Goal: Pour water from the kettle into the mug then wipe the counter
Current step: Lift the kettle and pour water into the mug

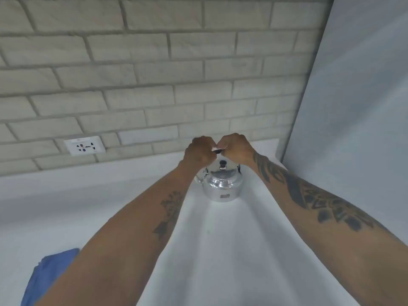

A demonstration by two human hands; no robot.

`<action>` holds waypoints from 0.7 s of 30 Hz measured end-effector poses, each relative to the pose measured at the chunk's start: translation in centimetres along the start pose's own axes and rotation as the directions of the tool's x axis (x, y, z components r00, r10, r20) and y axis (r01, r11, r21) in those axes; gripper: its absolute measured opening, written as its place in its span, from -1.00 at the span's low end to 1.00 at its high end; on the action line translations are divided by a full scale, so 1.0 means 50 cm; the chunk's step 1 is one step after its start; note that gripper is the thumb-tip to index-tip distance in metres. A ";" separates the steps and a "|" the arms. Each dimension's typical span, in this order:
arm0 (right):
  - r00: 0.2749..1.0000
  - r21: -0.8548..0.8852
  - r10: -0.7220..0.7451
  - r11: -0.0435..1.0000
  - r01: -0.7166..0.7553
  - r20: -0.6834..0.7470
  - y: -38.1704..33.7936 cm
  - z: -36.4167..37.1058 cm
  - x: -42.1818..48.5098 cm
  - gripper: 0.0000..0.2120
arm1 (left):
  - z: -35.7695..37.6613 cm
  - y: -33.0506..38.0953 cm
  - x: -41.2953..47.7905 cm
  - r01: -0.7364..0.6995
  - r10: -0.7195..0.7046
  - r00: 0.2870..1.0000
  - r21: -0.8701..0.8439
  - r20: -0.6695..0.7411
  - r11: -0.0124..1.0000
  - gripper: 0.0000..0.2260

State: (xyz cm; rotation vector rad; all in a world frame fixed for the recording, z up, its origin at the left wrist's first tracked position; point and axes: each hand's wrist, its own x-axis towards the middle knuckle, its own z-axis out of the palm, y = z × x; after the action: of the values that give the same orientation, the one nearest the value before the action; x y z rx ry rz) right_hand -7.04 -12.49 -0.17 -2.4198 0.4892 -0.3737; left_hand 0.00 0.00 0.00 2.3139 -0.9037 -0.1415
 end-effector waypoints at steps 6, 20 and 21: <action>0.999 -0.148 0.002 0.989 -0.007 -0.036 0.046 0.025 0.026 -0.59 | 0.064 -0.020 0.022 0.018 -0.018 1.000 0.113 -0.004 0.993 -0.49; 0.993 -0.194 0.033 0.981 -0.010 0.115 0.110 0.046 0.080 -0.59 | 0.104 -0.050 0.079 0.029 -0.030 1.000 0.125 0.006 0.992 -0.66; 0.993 -0.183 0.028 0.983 -0.007 0.112 0.113 0.049 0.082 -0.66 | 0.105 -0.053 0.082 0.030 -0.030 1.000 0.123 -0.005 0.992 -0.73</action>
State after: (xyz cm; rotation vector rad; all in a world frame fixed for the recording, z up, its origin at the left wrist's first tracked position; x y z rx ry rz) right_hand -3.90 -17.08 -5.03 -2.5948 0.5135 -0.1883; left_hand 2.94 -3.91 -5.19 2.4421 -0.8993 -0.0974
